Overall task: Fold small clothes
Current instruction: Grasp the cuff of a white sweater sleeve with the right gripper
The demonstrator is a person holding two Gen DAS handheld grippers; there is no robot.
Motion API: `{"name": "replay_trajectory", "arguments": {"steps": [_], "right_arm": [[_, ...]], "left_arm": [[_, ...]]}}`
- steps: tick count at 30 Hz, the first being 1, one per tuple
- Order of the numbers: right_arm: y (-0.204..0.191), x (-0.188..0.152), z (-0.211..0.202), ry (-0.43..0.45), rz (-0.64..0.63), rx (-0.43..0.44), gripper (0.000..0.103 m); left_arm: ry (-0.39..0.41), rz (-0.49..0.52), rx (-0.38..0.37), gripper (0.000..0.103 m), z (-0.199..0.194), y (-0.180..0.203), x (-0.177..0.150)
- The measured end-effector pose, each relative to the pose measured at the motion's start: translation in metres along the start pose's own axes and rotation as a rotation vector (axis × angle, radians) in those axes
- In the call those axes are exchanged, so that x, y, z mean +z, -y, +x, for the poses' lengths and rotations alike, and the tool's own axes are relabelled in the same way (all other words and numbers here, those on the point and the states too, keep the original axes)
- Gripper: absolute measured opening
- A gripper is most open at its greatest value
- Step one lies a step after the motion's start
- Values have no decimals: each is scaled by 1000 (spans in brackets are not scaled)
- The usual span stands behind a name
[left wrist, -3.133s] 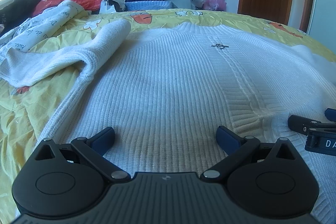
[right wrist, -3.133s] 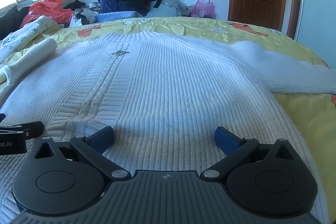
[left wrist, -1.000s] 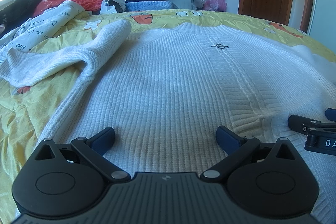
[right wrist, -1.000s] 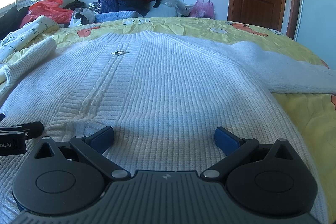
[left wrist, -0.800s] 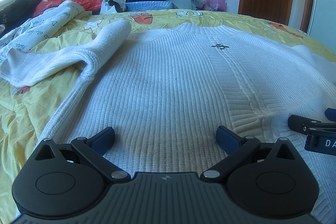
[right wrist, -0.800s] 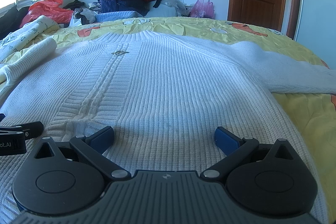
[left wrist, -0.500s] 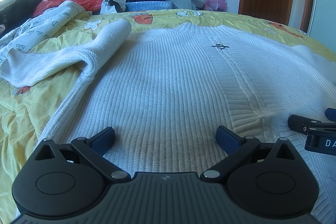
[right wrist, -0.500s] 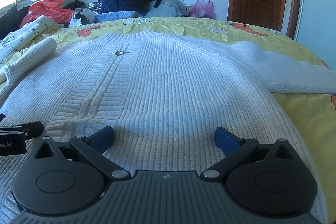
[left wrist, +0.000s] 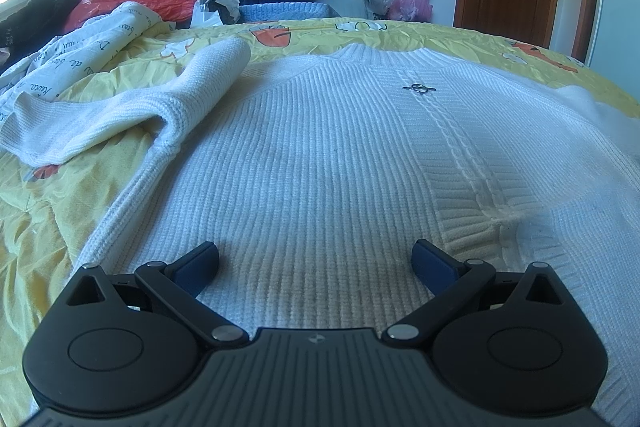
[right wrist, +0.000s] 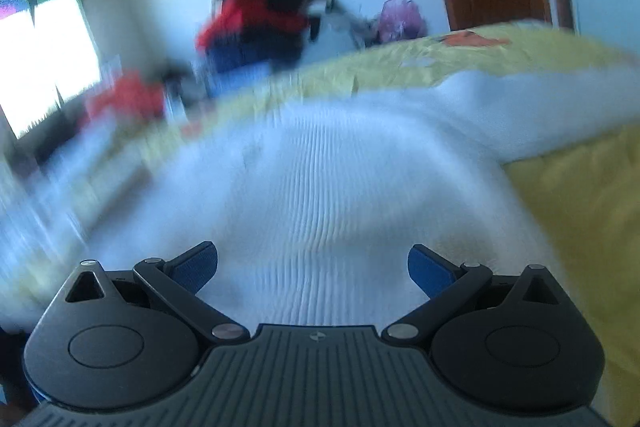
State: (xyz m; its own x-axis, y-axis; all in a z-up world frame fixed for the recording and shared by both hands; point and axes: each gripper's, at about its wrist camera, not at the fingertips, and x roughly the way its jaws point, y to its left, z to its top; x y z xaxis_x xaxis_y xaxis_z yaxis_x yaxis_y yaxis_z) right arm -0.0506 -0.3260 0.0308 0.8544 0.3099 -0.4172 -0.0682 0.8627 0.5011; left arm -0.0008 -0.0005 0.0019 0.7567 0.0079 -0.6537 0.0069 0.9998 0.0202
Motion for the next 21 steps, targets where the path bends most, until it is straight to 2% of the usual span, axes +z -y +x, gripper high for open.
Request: {"name": "replay_trajectory", "arguments": {"steps": [2,3,7,10,13,17,21], "right_arm": [[38,27,-22,83,125,46,103],[56,40,-29,105,167,42,103],[144,92,-50,208,288,-108,103],[211,120,-54,248,379,-259,94],[267,134,-51,264,494,-326,85],[312,142,-37,276,549,-371,79],[325,145,-17,297,532,-354,77]], "left_arm": [[-1,-1,0,103,0,0,0],[0,0,0,103,0,0,0],[0,0,0,103,0,0,0],[0,0,0,103,0,0,0],[0,0,0,103,0,0,0],[-1,-1,0,103,0,0,0],[0,0,0,103,0,0,0]]}}
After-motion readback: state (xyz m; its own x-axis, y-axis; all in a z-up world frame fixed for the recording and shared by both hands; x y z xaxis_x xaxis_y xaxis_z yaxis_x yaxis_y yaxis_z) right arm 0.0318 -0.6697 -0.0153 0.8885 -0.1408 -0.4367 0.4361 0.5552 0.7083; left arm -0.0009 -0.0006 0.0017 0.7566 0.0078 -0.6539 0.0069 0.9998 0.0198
